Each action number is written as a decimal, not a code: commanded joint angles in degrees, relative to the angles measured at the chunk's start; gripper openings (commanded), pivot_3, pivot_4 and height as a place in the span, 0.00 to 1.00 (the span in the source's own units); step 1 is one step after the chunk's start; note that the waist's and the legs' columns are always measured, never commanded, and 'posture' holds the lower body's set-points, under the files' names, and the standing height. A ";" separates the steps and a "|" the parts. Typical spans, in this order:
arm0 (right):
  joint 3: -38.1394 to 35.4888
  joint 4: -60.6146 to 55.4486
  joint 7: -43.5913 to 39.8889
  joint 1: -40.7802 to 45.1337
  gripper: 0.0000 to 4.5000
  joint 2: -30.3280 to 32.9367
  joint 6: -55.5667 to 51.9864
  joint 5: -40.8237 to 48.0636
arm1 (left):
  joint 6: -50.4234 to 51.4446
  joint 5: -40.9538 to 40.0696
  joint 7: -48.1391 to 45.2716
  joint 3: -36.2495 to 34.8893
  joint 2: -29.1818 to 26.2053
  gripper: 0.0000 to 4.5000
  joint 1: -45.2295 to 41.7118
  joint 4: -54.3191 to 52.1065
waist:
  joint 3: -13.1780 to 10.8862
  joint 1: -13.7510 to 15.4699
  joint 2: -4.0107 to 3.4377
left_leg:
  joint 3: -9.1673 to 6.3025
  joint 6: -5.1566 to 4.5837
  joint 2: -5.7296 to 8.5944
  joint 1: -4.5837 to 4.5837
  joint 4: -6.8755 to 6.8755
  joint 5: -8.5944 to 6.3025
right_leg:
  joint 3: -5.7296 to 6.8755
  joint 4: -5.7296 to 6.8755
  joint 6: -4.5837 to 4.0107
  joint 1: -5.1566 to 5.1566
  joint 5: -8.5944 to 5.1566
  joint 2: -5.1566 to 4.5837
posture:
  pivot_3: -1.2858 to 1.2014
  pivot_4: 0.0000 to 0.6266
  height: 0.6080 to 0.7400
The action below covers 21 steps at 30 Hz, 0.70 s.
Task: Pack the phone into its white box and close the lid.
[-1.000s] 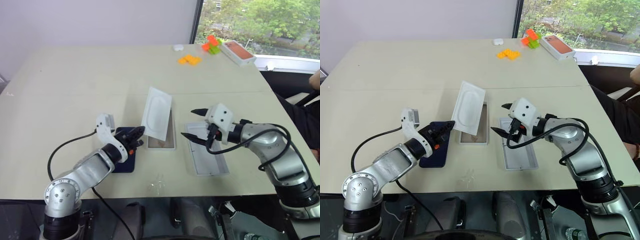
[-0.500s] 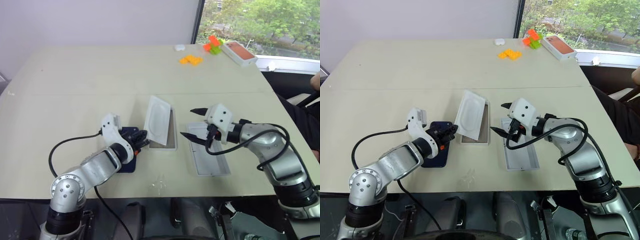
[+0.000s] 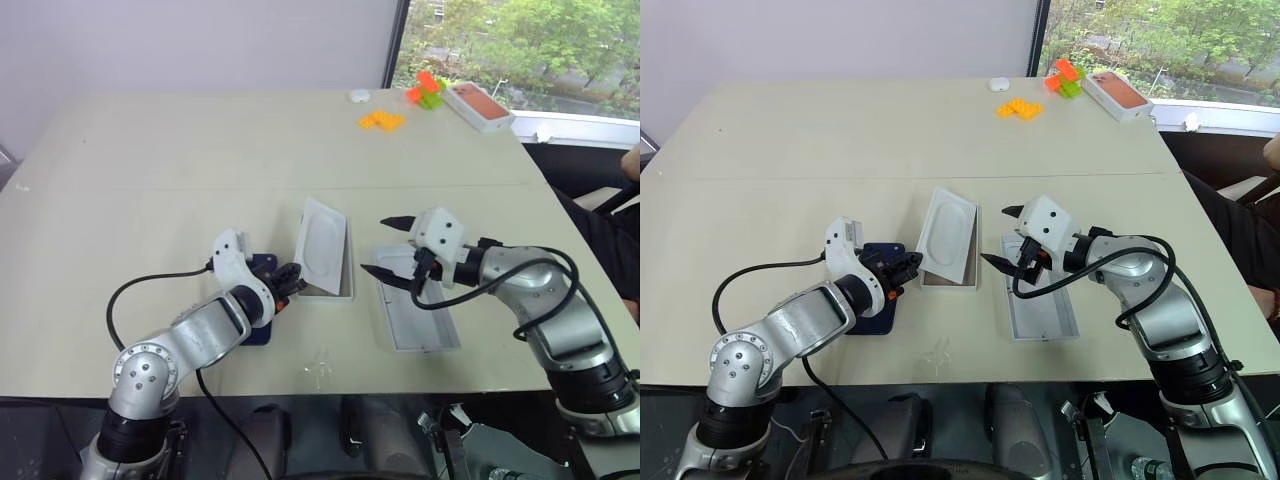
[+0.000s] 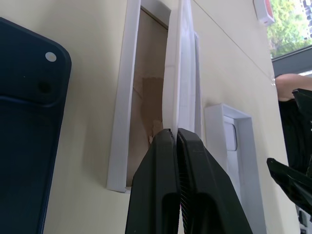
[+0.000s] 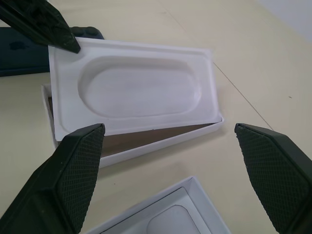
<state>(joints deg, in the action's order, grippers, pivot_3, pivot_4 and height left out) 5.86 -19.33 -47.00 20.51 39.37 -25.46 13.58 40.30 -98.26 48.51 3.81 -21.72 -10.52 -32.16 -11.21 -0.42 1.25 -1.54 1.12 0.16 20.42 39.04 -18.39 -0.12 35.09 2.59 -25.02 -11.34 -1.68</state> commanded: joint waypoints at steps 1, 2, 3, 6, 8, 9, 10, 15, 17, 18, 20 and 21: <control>-0.61 -0.66 -0.19 1.21 1.00 -0.11 1.02 -0.05 | -1.30 -1.11 0.40 0.66 0.51 0.01 -0.82 -1.10 | 0.00 0.01 0.00 | 0.00 0.00 0.00 0.00 0.00 0.00 | 0.00 0.00 0.01 0.00 -0.01 0.00 | 0.52 0.24 1.00; -0.61 -0.64 -0.22 1.25 1.00 -0.12 1.00 -0.03 | -1.40 -1.11 0.48 0.74 0.53 0.01 -0.82 -1.11 | 0.00 0.01 0.00 | 0.00 0.00 0.00 0.00 0.00 0.00 | 0.00 0.00 0.02 0.00 -0.01 0.00 | 0.52 0.24 1.00; -0.62 -0.64 -0.25 1.28 1.00 -0.13 0.99 -0.02 | -1.49 -1.10 0.52 0.81 0.56 0.01 -0.81 -1.13 | 0.00 0.02 0.00 | 0.00 0.00 0.00 0.00 0.00 0.00 | 0.00 0.00 0.02 0.00 -0.01 0.00 | 0.52 0.24 1.00; -0.40 -0.47 -0.36 1.54 1.00 -0.21 1.07 -0.13 | -1.82 -1.00 0.37 0.96 0.90 0.01 -0.83 -1.18 | 0.00 0.01 0.00 | 0.00 0.00 0.00 0.00 0.00 0.00 | 0.00 0.00 0.01 0.00 -0.01 0.00 | 0.52 0.24 1.00; -0.31 -0.39 -0.43 1.67 1.00 -0.26 1.12 -0.18 | -1.96 -1.00 0.23 1.05 0.98 0.14 -0.80 -1.21 | 0.00 0.03 0.00 | 0.00 0.00 0.00 0.00 0.00 0.00 | 0.00 0.00 0.00 0.00 0.00 0.00 | 0.52 0.24 1.00; -0.28 -0.34 -0.47 1.74 1.00 -0.29 1.15 -0.21 | -2.03 -1.01 0.13 1.10 0.98 0.19 -0.80 -1.24 | 0.00 0.03 0.00 | 0.00 0.00 0.00 0.00 0.00 0.00 | 0.00 0.00 0.00 0.01 0.00 0.00 | 0.52 0.24 1.00; -0.26 -0.29 -0.50 1.79 1.00 -0.32 1.17 -0.23 | -2.11 -1.03 0.04 1.16 0.95 0.29 -0.80 -1.27 | 0.00 0.02 0.00 | 0.00 0.00 0.00 0.00 0.00 0.00 | 0.00 0.00 0.00 0.01 0.00 0.00 | 0.52 0.24 1.00; -0.25 -0.24 -0.74 2.12 1.00 -0.41 1.14 -0.37 | -1.90 -2.87 -1.04 1.01 -0.16 0.85 -0.62 -2.08 | 0.00 0.00 0.00 | -0.01 0.00 0.00 0.00 0.00 0.00 | 0.00 0.00 0.02 0.00 -0.01 0.00 | 0.52 0.24 1.00; -0.24 -0.21 -0.80 2.22 1.00 -0.45 1.08 -0.35 | -2.36 -4.84 -1.73 0.05 -0.94 0.93 -0.14 -2.64 | 0.00 -0.01 0.00 | 0.00 0.00 0.00 -0.01 0.00 0.00 | 0.00 -0.01 0.03 0.01 -0.02 0.00 | 0.52 0.24 1.00; -0.23 -0.20 -0.84 2.24 1.00 -0.47 1.07 -0.33 | -2.59 -5.81 -2.30 -0.37 -1.41 0.93 -0.01 -3.07 | 0.00 -0.03 0.00 | 0.00 0.00 0.00 0.00 0.00 0.00 | 0.00 -0.01 0.05 0.00 -0.03 0.00 | 0.52 0.24 1.00; -0.18 -0.15 -0.90 2.26 1.00 -0.53 1.11 -0.32 | -2.86 -7.24 -3.69 -0.71 -2.39 0.93 -0.03 -4.13 | 0.00 -0.02 0.00 | 0.00 0.00 0.00 0.00 0.00 0.00 | 0.00 -0.01 0.05 0.00 -0.03 0.00 | 0.52 0.24 1.00; -0.12 -0.10 -0.90 2.30 1.00 -0.60 1.12 -0.33 | -2.98 -7.74 -4.28 -0.56 -2.81 0.93 -0.11 -4.71 | 0.00 0.00 0.00 | 0.00 0.00 0.00 0.00 0.00 0.00 | 0.00 -0.01 0.04 0.00 -0.03 0.00 | 0.52 0.24 1.00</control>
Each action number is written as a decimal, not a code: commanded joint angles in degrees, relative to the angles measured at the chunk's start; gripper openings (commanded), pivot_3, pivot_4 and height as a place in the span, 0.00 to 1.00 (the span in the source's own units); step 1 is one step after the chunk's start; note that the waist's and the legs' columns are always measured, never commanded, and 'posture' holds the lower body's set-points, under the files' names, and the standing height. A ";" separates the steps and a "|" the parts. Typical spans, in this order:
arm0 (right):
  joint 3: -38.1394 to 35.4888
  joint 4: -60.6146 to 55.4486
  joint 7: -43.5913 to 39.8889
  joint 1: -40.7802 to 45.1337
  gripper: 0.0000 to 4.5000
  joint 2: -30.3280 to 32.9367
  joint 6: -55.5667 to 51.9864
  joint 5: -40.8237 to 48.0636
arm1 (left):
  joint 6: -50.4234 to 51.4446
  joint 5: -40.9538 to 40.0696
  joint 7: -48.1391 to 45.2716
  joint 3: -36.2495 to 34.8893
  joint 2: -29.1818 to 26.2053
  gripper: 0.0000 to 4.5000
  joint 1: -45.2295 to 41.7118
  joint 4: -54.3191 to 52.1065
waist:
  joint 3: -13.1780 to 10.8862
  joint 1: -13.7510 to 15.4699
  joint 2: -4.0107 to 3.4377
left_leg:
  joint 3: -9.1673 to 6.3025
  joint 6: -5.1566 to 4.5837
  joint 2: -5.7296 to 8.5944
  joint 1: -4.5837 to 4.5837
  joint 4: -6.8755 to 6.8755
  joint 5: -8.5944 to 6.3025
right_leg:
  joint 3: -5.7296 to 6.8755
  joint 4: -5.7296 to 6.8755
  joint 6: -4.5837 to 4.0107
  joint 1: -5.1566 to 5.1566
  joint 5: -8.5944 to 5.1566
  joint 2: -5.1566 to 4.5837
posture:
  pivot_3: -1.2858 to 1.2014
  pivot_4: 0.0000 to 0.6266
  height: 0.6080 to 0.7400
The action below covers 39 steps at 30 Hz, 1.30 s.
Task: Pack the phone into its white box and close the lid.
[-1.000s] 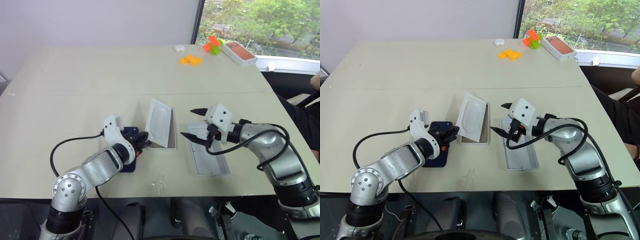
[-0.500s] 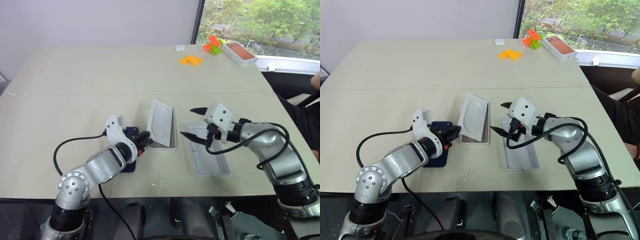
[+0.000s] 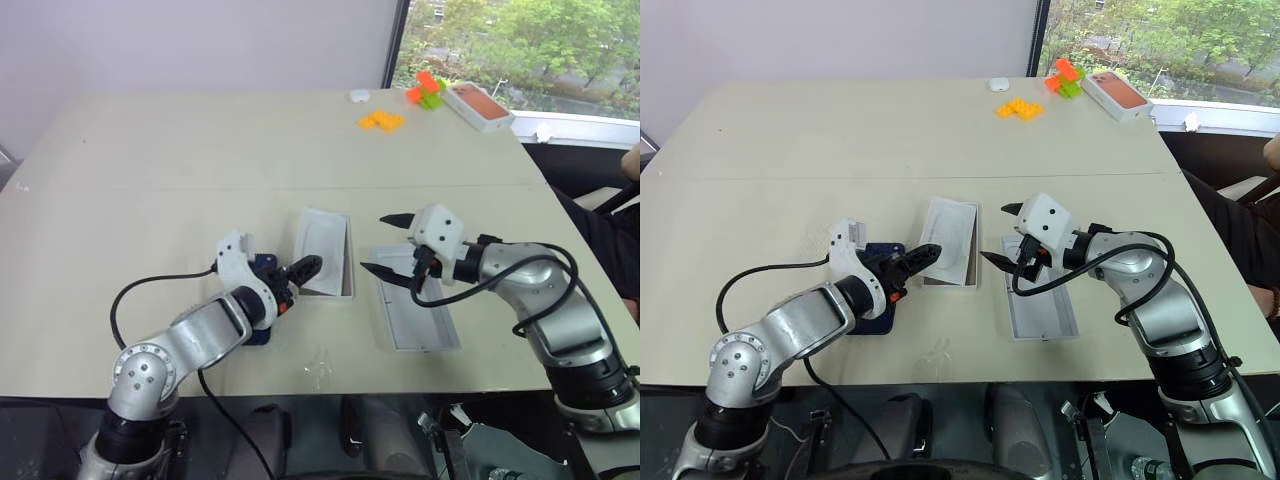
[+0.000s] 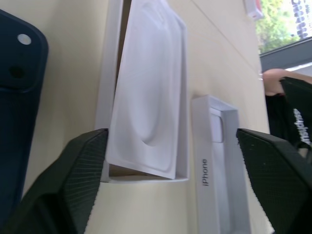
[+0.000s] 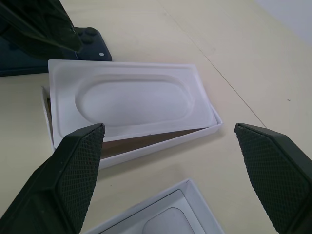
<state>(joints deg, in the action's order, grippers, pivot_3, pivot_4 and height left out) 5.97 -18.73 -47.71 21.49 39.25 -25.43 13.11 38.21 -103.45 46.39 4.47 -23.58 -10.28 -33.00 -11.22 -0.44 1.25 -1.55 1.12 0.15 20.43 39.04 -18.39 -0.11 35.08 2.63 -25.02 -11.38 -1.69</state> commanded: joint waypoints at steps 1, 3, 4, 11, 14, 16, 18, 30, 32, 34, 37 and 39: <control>-0.16 -0.64 -0.19 1.37 1.00 -0.56 1.14 0.11 | -0.98 -3.03 -2.50 -0.98 -1.29 0.93 -0.45 -4.34 | 0.00 0.01 0.00 | 0.00 0.00 0.00 0.00 0.00 0.00 | 0.00 0.00 0.00 0.00 0.00 0.00 | 0.52 0.24 1.00; -0.01 -0.42 -0.13 1.55 1.00 -0.82 1.21 0.04 | -1.03 -3.78 -3.05 -0.37 -1.96 0.93 -0.59 -4.92 | 0.00 0.03 0.00 | 0.01 0.00 0.00 0.00 0.00 0.00 | 0.00 -0.01 0.00 0.00 0.00 -0.01 | 0.52 0.24 1.00; 0.03 -0.35 -0.12 1.60 1.00 -0.90 1.24 0.00 | -1.12 -3.97 -3.21 -0.21 -2.20 0.93 -0.60 -5.02 | 0.00 0.01 0.00 | 0.01 0.00 0.01 0.00 0.00 0.00 | 0.00 -0.01 0.00 0.01 0.00 -0.01 | 0.52 0.24 1.00; 0.15 0.33 -0.02 2.01 1.00 -1.53 1.57 -0.22 | -0.25 -3.56 -6.90 -1.43 -7.13 0.93 -0.76 -5.31 | -0.01 -0.01 0.01 | 0.00 0.00 0.00 -0.01 0.00 0.00 | 0.01 -0.01 0.12 0.01 -0.08 0.02 | 0.52 0.24 1.00; 0.02 0.25 0.15 1.66 1.00 -1.73 1.52 -0.36 | -0.94 -1.43 -9.64 -4.54 -9.64 0.93 -0.78 -3.93 | -0.02 -0.12 -0.01 | 0.01 0.00 0.00 0.00 0.00 0.00 | 0.01 -0.02 0.11 0.00 -0.07 0.02 | 0.52 0.24 1.00; -0.06 0.05 0.29 1.38 1.00 -1.88 1.35 -0.39 | -0.99 1.55 -12.10 -7.33 -11.91 0.93 -0.92 -2.06 | -0.02 -0.13 -0.01 | 0.00 0.00 -0.01 -0.01 0.00 0.00 | 0.01 -0.02 0.11 0.00 -0.08 0.02 | 0.52 0.24 1.00; -0.08 -0.04 0.33 1.29 1.00 -1.94 1.30 -0.42 | -0.84 2.93 -13.48 -9.05 -13.51 0.93 -0.86 -0.32 | -0.02 -0.11 -0.02 | 0.01 0.00 -0.01 -0.02 -0.01 0.00 | 0.02 -0.02 0.12 -0.01 -0.09 0.04 | 0.52 0.24 1.00; 0.81 -0.90 2.98 4.15 0.60 -4.89 -7.46 1.55 | 3.17 34.49 -34.00 -7.53 -22.53 0.29 0.70 1.92 | -0.06 -0.41 -0.01 | 0.06 0.00 -0.01 0.18 -0.10 0.00 | 0.02 -0.11 0.00 -0.19 -0.01 0.00 | 0.52 0.24 1.00; 3.40 -1.96 5.34 5.65 0.37 -7.14 -11.18 0.18 | 2.00 38.99 -37.79 -8.36 -22.87 0.29 2.65 3.11 | -0.09 -0.48 -0.06 | 0.10 0.00 -0.02 0.14 -0.21 0.00 | -0.02 -0.09 0.01 -0.26 -0.01 0.02 | 0.52 0.24 1.00; 6.59 -2.33 8.85 7.32 0.14 -10.02 -15.09 -2.02 | 0.52 44.09 -42.59 -8.74 -23.63 0.29 4.47 3.68 | -0.09 -0.70 -0.06 | 0.11 0.00 -0.09 0.15 -0.24 0.00 | -0.03 -0.07 0.01 -0.33 -0.02 0.10 | 0.52 0.24 1.00; 12.84 -3.29 10.37 9.90 0.14 -11.37 -21.88 -4.70 | -2.95 51.46 -50.86 -9.46 -24.96 0.29 7.79 3.32 | -0.11 -0.54 -0.10 | 0.06 0.00 -0.12 0.18 -0.28 0.00 | 0.00 -0.04 0.15 -0.41 -0.11 0.15 | 0.52 0.24 1.00; 15.26 -3.32 10.99 11.30 0.14 -11.35 -24.60 -5.96 | -3.89 54.07 -53.96 -10.25 -24.78 0.29 9.21 3.68 | -0.11 -0.21 -0.11 | 0.04 0.00 -0.14 0.22 -0.28 0.00 | 0.03 -0.04 0.10 -0.43 -0.09 0.07 | 0.52 0.24 1.00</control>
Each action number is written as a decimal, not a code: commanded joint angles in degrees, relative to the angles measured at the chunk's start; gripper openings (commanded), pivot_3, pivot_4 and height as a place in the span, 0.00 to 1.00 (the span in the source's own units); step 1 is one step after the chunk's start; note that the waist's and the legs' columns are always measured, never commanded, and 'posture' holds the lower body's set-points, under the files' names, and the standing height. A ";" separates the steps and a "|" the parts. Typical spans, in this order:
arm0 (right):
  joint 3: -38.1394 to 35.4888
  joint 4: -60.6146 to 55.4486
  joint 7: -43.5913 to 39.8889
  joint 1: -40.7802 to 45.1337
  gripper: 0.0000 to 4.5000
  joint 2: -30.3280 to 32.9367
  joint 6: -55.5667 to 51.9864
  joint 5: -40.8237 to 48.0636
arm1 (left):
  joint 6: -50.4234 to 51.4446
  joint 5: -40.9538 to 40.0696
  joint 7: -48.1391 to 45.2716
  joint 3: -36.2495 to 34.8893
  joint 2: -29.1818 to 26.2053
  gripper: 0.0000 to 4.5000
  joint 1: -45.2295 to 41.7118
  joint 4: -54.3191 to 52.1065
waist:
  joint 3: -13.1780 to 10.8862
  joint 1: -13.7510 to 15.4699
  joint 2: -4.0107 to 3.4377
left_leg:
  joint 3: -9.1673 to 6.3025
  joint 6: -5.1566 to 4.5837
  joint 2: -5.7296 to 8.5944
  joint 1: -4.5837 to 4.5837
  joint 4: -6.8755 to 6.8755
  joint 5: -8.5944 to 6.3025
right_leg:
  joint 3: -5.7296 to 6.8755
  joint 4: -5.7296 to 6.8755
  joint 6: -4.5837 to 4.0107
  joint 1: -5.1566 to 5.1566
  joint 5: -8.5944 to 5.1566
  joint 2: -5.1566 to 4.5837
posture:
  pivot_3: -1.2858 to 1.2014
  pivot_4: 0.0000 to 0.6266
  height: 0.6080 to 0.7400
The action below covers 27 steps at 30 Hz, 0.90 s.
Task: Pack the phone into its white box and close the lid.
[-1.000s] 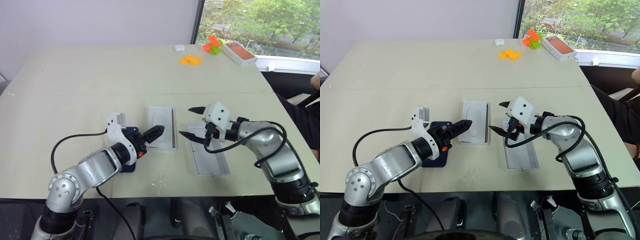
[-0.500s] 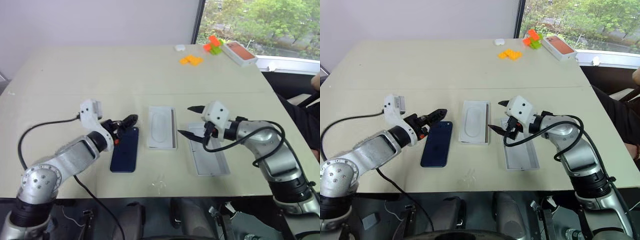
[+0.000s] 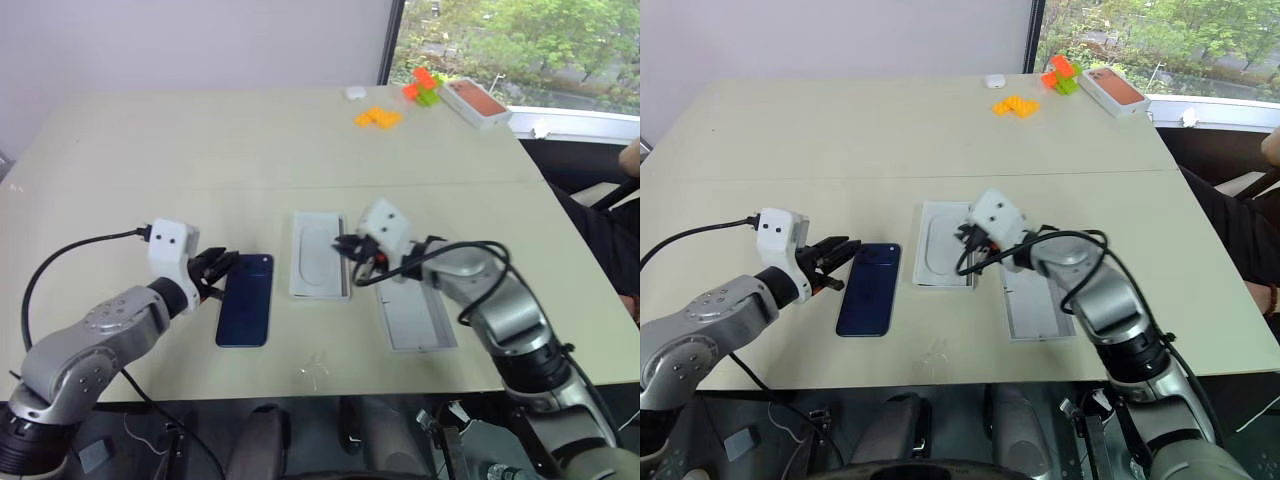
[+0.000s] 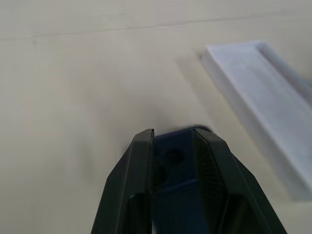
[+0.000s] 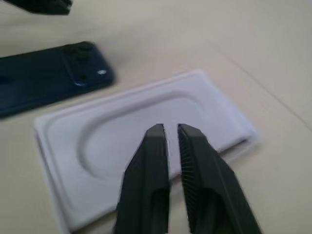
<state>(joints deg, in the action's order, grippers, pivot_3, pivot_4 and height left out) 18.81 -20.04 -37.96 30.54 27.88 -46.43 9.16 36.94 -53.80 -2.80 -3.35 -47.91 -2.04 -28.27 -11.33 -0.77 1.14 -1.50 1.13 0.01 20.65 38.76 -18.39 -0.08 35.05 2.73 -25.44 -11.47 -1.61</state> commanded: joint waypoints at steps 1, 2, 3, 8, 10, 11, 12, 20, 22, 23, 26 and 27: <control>3.82 -0.29 2.08 4.12 0.14 -1.11 -5.95 -2.64 | -3.60 5.53 -7.51 -3.71 -0.73 0.29 2.84 -0.47 | 0.00 0.15 0.00 | -0.01 0.00 -0.01 0.04 0.01 0.00 | 0.01 -0.01 -0.05 0.00 0.03 -0.06 | 0.52 0.24 1.00; 4.73 0.97 2.68 5.47 0.14 -1.99 -7.66 -3.01 | -4.27 6.42 -9.59 -4.69 -0.82 0.29 4.18 -0.06 | 0.00 -0.05 0.00 | -0.01 0.00 -0.01 0.09 0.03 0.00 | 0.01 -0.03 -0.11 -0.02 0.06 -0.12 | 0.52 0.24 1.00; 5.61 2.50 3.30 6.83 0.14 -2.94 -9.11 -3.49 | -4.88 7.27 -11.56 -5.82 -0.89 0.29 5.55 0.43 | 0.00 -0.39 0.00 | 0.04 0.00 0.00 0.16 0.06 0.00 | -0.01 -0.06 -0.14 -0.05 0.08 -0.17 | 0.52 0.24 1.00; 7.75 5.93 4.19 10.24 0.14 -4.82 -13.14 -4.49 | -5.73 12.54 -16.58 -7.93 -0.68 0.29 9.30 1.04 | 0.02 0.07 0.02 | 0.02 0.00 0.03 0.69 0.08 0.00 | 0.00 -0.04 -0.12 -0.54 0.10 -0.22 | 0.52 0.24 1.00; 8.72 6.33 4.04 11.12 0.14 -4.74 -15.04 -4.64 | -5.40 12.61 -17.58 -8.88 0.58 0.29 9.73 0.55 | 0.02 0.18 0.02 | -0.01 0.00 0.05 0.95 0.12 0.00 | 0.02 0.07 -0.09 -0.86 0.13 -0.23 | 0.52 0.24 1.00; 9.41 6.50 4.08 11.55 0.14 -4.65 -16.22 -4.83 | -5.17 12.11 -18.19 -9.45 1.32 0.29 10.00 0.00 | 0.02 0.09 0.02 | -0.01 0.00 0.05 0.98 0.12 0.00 | 0.03 0.07 0.01 -0.89 0.19 -0.24 | 0.52 0.24 1.00; 9.90 6.63 4.18 11.84 0.14 -4.64 -17.01 -4.99 | -4.82 11.58 -18.81 -9.93 1.97 0.29 10.23 -0.51 | 0.02 0.00 0.02 | 0.01 0.00 0.05 0.98 0.12 0.00 | 0.03 0.07 0.07 -0.90 0.23 -0.27 | 0.52 0.24 1.00; 10.39 6.40 4.29 12.75 0.14 -4.02 -21.50 -4.30 | -3.17 13.33 -22.42 -10.38 3.38 0.29 11.33 -2.27 | 0.03 -0.21 0.03 | 0.02 -0.01 0.04 0.88 0.12 0.00 | 0.03 0.11 0.04 -0.85 0.22 -0.26 | 0.52 0.24 1.00; 10.72 5.65 3.69 12.92 0.14 -2.64 -22.91 -4.09 | -3.02 13.78 -22.85 -10.22 3.68 0.29 11.13 -2.23 | 0.03 -0.23 0.03 | 0.02 -0.01 0.04 0.84 0.13 0.00 | 0.03 0.13 -0.03 -0.82 0.19 -0.22 | 0.52 0.24 1.00; 10.82 5.35 3.52 13.00 0.14 -2.15 -23.38 -4.07 | -2.95 14.02 -23.02 -10.17 3.86 0.29 10.99 -2.23 | 0.03 -0.17 0.03 | 0.02 -0.01 0.03 0.84 0.14 0.00 | 0.03 0.15 -0.02 -0.82 0.19 -0.21 | 0.52 0.24 1.00; 10.39 4.32 3.18 13.42 0.14 -1.11 -24.46 -3.81 | -2.52 14.62 -23.35 -9.75 4.57 0.29 10.14 -2.15 | 0.03 -0.06 0.03 | 0.00 -0.01 0.03 0.85 0.19 0.00 | 0.05 0.16 0.00 -0.79 0.20 -0.20 | 0.52 0.24 1.00; 10.19 4.05 3.14 13.58 0.14 -0.98 -24.66 -3.70 | -2.36 14.86 -23.50 -9.59 4.81 0.29 9.86 -2.11 | 0.04 -0.07 0.05 | 0.00 -0.01 0.04 0.85 0.20 0.00 | 0.05 0.17 0.01 -0.78 0.21 -0.21 | 0.52 0.24 1.00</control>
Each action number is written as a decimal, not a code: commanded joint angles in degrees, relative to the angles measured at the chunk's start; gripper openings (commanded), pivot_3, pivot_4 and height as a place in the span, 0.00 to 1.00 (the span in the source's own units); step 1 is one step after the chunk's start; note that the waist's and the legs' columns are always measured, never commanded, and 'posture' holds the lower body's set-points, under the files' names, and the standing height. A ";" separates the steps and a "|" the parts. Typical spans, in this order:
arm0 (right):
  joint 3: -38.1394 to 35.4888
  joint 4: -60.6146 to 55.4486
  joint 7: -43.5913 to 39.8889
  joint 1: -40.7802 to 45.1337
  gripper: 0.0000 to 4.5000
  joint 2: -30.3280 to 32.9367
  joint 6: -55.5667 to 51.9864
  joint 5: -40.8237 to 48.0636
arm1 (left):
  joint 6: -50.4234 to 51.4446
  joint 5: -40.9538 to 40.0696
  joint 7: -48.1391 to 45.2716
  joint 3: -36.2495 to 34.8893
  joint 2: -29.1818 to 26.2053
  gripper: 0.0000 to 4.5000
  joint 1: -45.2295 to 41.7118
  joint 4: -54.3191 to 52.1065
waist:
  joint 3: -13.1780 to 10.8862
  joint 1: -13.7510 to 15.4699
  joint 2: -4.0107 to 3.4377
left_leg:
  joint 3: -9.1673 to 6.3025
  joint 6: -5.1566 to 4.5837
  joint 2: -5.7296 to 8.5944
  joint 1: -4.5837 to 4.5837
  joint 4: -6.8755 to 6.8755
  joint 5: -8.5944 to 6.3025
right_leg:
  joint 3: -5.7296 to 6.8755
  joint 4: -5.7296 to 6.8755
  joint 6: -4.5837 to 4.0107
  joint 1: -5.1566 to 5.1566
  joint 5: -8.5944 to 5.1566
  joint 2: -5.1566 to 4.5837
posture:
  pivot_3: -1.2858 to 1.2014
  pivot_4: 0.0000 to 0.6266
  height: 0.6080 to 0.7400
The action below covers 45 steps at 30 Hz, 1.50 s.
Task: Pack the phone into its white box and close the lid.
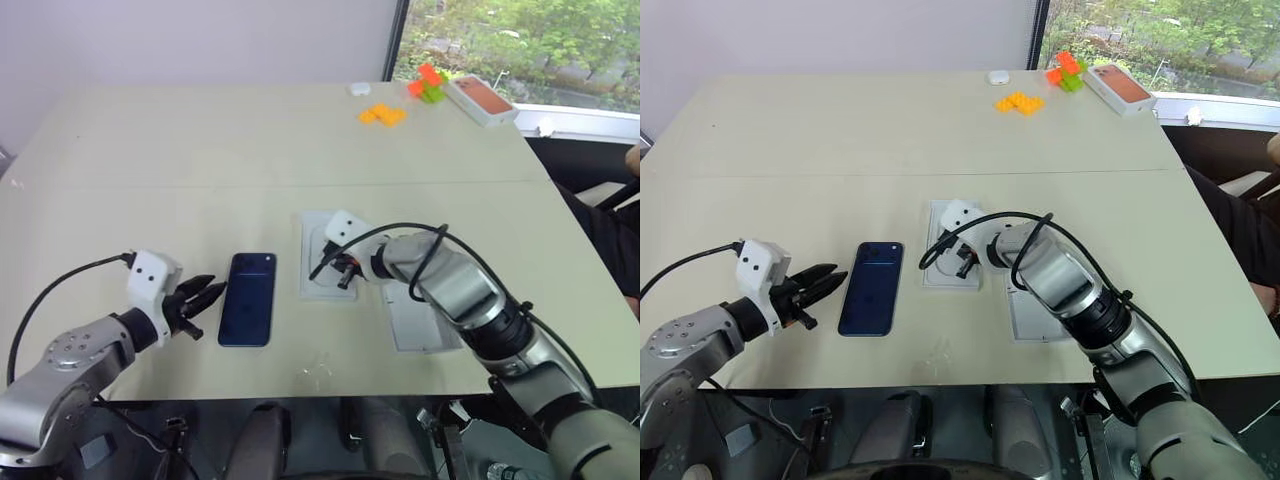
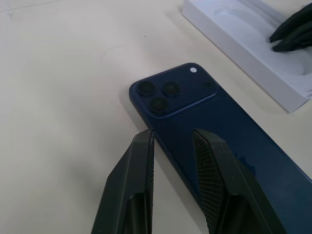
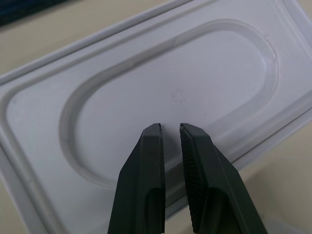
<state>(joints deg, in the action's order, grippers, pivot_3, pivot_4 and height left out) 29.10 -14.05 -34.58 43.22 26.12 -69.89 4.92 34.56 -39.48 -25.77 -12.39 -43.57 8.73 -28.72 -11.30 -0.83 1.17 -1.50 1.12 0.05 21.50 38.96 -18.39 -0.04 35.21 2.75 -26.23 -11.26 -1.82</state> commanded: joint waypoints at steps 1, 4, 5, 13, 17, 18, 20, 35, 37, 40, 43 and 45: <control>-0.19 -2.14 -0.22 1.05 0.14 0.86 -1.37 0.58 | 0.13 0.80 -0.72 -0.42 0.68 0.29 -1.11 -1.66 | 0.01 -0.05 0.02 | 0.00 0.00 0.00 0.00 0.01 0.00 | 0.00 0.00 0.03 0.00 0.02 0.00 | 0.52 0.24 1.00; -0.57 -2.54 0.07 1.53 0.14 0.74 -1.61 0.72 | 0.45 1.44 -1.23 -0.21 1.10 0.29 -1.56 -1.59 | 0.01 -0.11 0.02 | 0.01 0.00 0.00 0.00 0.02 0.00 | -0.01 0.00 0.06 0.00 0.04 0.00 | 0.52 0.24 1.00; -0.74 -2.78 0.10 1.64 0.14 0.66 -1.30 0.80 | 0.50 1.64 -1.41 -0.19 1.19 0.29 -1.66 -1.57 | 0.01 -0.12 0.02 | 0.01 0.00 0.00 0.00 0.02 0.00 | 0.00 0.00 0.06 -0.01 0.04 0.00 | 0.52 0.24 1.00; -6.29 -6.16 2.81 -3.38 0.14 -2.27 21.07 -0.34 | 1.07 2.74 -1.97 -0.80 2.37 0.29 -2.13 -1.64 | 0.01 -0.20 0.02 | 0.00 0.00 0.00 0.00 0.01 0.00 | -0.01 0.02 0.09 -0.02 0.06 0.07 | 0.52 0.24 1.00; -9.56 -7.29 -0.95 -7.25 0.14 -0.84 23.98 3.20 | 1.56 2.28 -1.66 -2.18 3.42 0.29 -1.92 -1.72 | 0.02 0.01 0.02 | -0.01 0.00 -0.02 0.00 0.03 0.00 | -0.01 0.02 0.10 0.02 0.06 0.05 | 0.52 0.24 1.00; -10.42 -7.32 -1.47 -7.73 0.14 -0.70 23.58 3.95 | 1.84 1.92 -1.45 -2.74 3.76 0.29 -1.88 -1.69 | 0.01 0.00 0.02 | 0.00 0.00 -0.02 0.00 0.06 0.00 | -0.01 0.02 0.10 0.04 0.06 0.03 | 0.52 0.24 1.00; -12.59 -7.33 -2.18 -8.86 0.14 -0.59 23.31 5.62 | 2.54 1.08 -0.99 -4.22 4.50 0.29 -1.75 -1.18 | 0.02 0.00 0.02 | 0.01 0.00 -0.02 0.00 0.11 0.00 | -0.02 0.03 0.09 0.06 0.07 0.01 | 0.52 0.24 1.00; -11.17 -13.00 -8.26 -13.50 1.00 2.55 29.73 8.46 | 14.21 -13.11 5.50 -17.22 9.71 0.29 -2.65 2.63 | 0.03 -0.15 0.05 | -0.02 0.00 -0.07 -0.13 0.21 0.00 | -0.01 0.27 0.08 0.12 0.07 0.12 | 0.52 0.24 1.00; -10.16 -12.58 -7.92 -13.35 1.00 2.25 30.38 7.65 | 15.09 -14.38 6.14 -18.57 9.90 0.29 -2.31 3.08 | 0.04 -0.12 0.07 | -0.02 0.00 -0.07 -0.14 0.21 0.00 | -0.01 0.28 0.08 0.12 0.07 0.13 | 0.52 0.24 1.00; -8.83 -11.36 -8.08 -12.72 0.85 1.54 29.73 7.48 | 16.15 -16.21 7.20 -19.95 10.21 0.29 -1.95 3.73 | 0.04 -0.11 0.06 | -0.03 0.00 -0.07 -0.14 0.21 0.01 | -0.01 0.30 0.07 0.11 0.07 0.14 | 0.52 0.24 1.00; -6.14 -9.25 -8.02 -10.49 0.55 0.21 29.66 5.96 | 18.14 -18.39 7.71 -20.84 9.86 0.29 -1.27 4.14 | 0.04 -0.20 0.06 | -0.02 0.01 -0.07 -0.16 0.21 0.01 | -0.02 0.30 0.06 0.11 0.08 0.14 | 0.52 0.24 1.00; -4.60 -8.26 -8.40 -9.29 0.31 -0.23 29.94 5.11 | 19.25 -19.73 7.99 -21.28 9.54 0.29 -1.05 4.37 | 0.04 -0.15 0.06 | -0.02 0.03 -0.06 -0.16 0.21 0.02 | -0.02 0.30 0.02 0.11 0.09 0.14 | 0.52 0.24 1.00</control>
<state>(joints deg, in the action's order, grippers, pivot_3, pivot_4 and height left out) 23.90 -21.87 -42.64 32.49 26.24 -40.79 10.75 53.28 -57.48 -18.05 -31.60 -33.41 7.44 -24.09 -11.25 -0.98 1.23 -1.54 1.15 -0.01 21.34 39.17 -18.36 -0.05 35.52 2.76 -26.12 -11.16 -1.68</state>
